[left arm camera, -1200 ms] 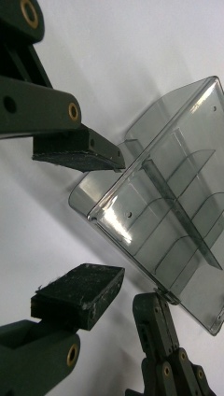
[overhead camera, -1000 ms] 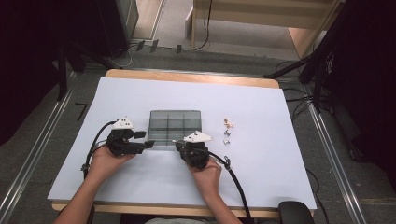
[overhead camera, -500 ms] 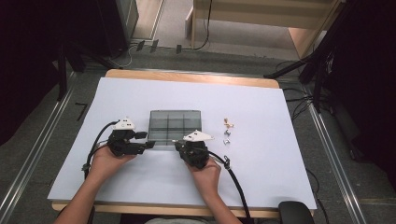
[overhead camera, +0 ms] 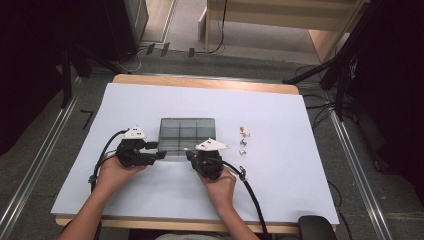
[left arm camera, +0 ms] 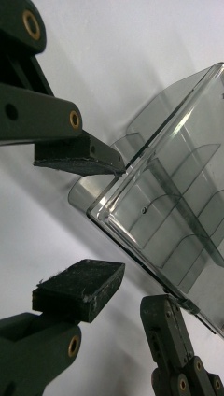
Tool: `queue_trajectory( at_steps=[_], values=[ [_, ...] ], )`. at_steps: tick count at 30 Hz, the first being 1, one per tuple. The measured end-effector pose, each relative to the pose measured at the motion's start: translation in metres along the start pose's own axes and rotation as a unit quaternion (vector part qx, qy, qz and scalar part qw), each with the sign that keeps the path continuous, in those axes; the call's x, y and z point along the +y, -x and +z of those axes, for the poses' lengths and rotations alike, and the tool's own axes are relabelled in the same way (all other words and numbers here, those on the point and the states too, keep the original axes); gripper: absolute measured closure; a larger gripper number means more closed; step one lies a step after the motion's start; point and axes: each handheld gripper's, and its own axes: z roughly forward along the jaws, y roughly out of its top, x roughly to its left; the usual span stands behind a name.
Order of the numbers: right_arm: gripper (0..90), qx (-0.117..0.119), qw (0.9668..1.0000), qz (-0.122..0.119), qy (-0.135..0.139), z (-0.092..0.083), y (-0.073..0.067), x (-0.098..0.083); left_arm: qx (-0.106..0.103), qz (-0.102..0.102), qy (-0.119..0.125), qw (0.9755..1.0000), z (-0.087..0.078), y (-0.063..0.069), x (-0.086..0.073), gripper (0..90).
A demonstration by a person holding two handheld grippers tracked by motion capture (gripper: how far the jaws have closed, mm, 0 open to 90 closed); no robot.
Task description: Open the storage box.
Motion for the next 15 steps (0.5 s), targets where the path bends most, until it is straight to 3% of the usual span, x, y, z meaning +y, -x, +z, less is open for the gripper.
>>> queue_trajectory(
  at_steps=[15],
  values=[
    [90.0, 0.005, 1.0, -0.003, -0.004, -0.0045, 0.0003, 0.0086, 0.022, -0.002, 0.01, 0.9997, 0.0026, -0.0004, 0.0038, 52.6]
  ],
)
